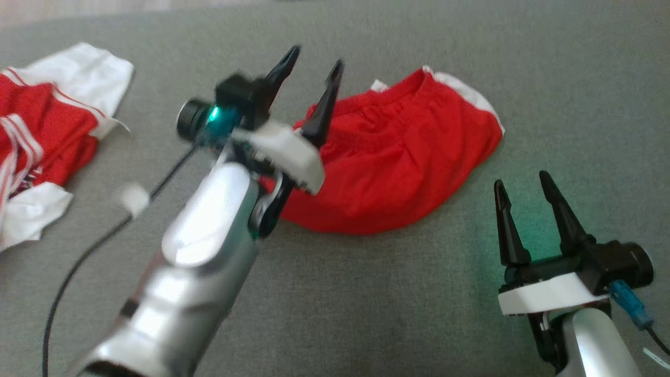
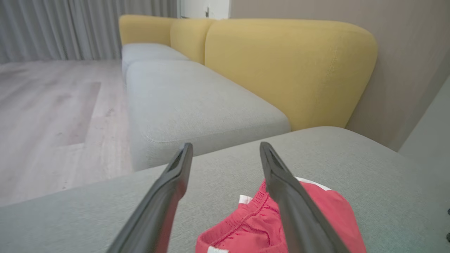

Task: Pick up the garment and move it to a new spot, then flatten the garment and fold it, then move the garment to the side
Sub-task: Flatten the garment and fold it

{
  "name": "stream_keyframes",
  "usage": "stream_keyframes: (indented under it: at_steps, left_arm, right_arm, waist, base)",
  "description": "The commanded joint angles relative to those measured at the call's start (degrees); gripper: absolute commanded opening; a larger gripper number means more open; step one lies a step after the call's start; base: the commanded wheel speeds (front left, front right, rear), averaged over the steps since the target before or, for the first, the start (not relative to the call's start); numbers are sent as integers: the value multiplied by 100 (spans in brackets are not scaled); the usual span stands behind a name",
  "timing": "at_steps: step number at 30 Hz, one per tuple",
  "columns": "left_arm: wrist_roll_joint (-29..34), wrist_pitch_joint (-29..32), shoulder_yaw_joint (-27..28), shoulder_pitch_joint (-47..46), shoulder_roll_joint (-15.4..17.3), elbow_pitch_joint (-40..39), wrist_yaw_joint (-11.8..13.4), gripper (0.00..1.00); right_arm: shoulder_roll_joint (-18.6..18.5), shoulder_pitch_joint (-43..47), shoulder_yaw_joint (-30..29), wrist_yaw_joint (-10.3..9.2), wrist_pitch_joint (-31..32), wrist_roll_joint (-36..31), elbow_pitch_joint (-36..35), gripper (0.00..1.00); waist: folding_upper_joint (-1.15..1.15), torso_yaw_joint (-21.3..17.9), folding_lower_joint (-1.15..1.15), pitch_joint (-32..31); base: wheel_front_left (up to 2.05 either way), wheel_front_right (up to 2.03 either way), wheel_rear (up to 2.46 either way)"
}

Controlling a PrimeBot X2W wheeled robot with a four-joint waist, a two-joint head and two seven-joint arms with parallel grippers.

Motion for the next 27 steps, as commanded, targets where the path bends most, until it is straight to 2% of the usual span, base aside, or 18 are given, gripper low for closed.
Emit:
stream_keyframes:
  at_steps: [1,8,10,11,12,13,20,27]
  left_arm:
    - [-238,117,-17,-434,48,-19,-15,100]
    - [-1414,458,-901,-1633,48,614,42,100]
    - [-1794,504,-1115,-1859,48,765,10,100]
    - [-1794,504,-1115,-1859,48,765,10,100]
    - [-2202,562,-1322,-2057,48,886,-42,100]
    - [-2324,596,-1439,-2166,48,970,-49,100]
    - [-2965,829,-2033,-2690,48,1635,-62,100]
    - [-3267,1148,-2473,-2838,48,2294,106,100]
  right_arm:
    - [-29,-151,112,-4,-21,-65,-213,100]
    - [-29,-418,284,-4,-21,-137,-291,100]
    - [-29,-466,348,-4,-21,-132,-300,100]
    - [-29,-466,348,-4,-21,-132,-300,100]
    - [-29,-507,375,-4,-21,-121,-314,100]
    - [-29,-523,386,-4,-21,-122,-322,100]
    - [-29,-610,386,-4,-21,-53,-379,100]
    - [-29,-632,427,-4,-21,65,-386,100]
  waist:
    - [0,-156,-3,478]
    - [0,-485,-3,1005]
    - [0,-600,-3,1119]
    - [0,-600,-3,1119]
    - [0,-705,-3,1219]
    - [0,-760,-3,1266]
    - [0,-1128,-3,1452]
    - [0,-1307,-3,1479]
  base:
    - [0,0,0]
    - [0,0,0]
    - [0,0,0]
    - [0,0,0]
    - [0,0,0]
    - [0,0,0]
    - [0,0,0]
    - [0,0,0]
